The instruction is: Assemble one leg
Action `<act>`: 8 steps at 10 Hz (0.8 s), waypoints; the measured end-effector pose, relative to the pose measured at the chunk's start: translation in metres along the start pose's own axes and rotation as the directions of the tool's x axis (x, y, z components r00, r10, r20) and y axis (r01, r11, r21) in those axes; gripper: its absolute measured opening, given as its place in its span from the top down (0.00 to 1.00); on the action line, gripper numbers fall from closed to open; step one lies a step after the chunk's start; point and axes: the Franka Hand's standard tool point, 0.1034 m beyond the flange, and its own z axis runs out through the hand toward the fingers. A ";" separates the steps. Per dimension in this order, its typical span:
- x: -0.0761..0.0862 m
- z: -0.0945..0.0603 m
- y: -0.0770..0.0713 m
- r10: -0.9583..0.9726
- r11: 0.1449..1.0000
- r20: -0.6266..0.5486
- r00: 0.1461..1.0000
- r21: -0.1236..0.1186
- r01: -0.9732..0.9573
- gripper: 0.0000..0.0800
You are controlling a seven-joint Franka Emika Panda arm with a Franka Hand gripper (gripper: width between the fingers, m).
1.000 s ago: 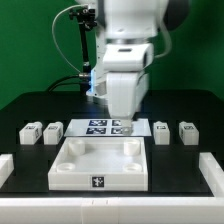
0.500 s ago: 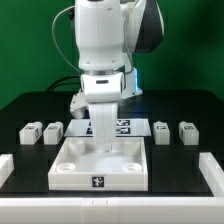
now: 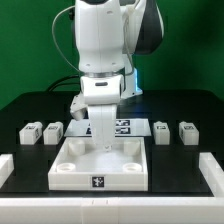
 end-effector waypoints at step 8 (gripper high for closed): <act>0.002 -0.002 0.004 0.004 1.000 0.000 1.000 -0.010 -0.004 0.92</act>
Offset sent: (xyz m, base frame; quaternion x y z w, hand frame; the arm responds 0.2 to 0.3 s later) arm 0.0000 0.0000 0.0000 0.0000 0.0000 0.0000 1.0000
